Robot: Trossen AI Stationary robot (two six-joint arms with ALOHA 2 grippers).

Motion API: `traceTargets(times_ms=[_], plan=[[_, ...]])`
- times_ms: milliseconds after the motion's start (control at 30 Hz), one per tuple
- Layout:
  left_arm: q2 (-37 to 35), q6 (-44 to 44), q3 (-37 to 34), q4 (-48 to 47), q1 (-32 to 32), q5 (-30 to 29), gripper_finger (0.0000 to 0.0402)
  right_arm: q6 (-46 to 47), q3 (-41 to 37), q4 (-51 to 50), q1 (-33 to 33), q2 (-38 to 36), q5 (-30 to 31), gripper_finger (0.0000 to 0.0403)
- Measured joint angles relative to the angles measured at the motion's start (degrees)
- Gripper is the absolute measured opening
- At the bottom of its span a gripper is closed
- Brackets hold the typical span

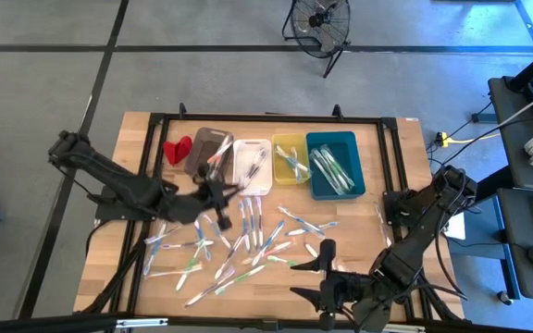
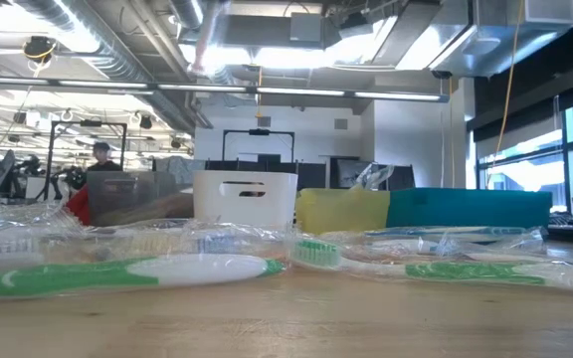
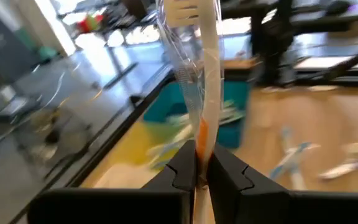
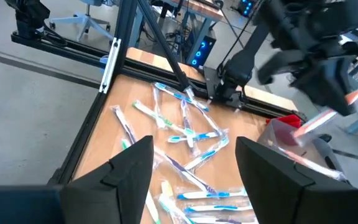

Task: Pick & Place Toothbrushes
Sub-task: Put the orange toothbrush into the black bin

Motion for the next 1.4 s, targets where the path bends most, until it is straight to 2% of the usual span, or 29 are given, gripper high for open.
traceTargets(times_ms=[167,533,800,933,1200,1400], plan=[[-4.26,-9.52,0.00,-11.66,7.75,3.12,0.0018,1.40,0.00,-0.52,-0.02,0.00,0.00,0.0233],[-4.95,-13.19,0.00,-27.82,28.09,17.53,0.0019,3.03,0.00,-0.53,-0.04,0.00,0.02,0.0245],[-4.83,-10.84,0.00,-28.34,40.31,24.96,0.0019,3.03,0.00,-1.35,-0.41,0.00,0.00,0.0226],[-4.36,-9.20,0.02,-28.98,46.10,31.77,0.0019,3.03,0.02,-1.78,-0.92,0.00,0.01,0.0218],[0.41,-8.59,0.11,-33.01,51.00,39.66,0.0017,2.95,0.02,-2.34,-1.48,0.00,-1.87,0.0221],[5.73,-7.24,0.09,-33.11,51.07,41.55,0.0016,3.44,0.02,-3.30,-2.01,0.00,-2.99,0.0237]])
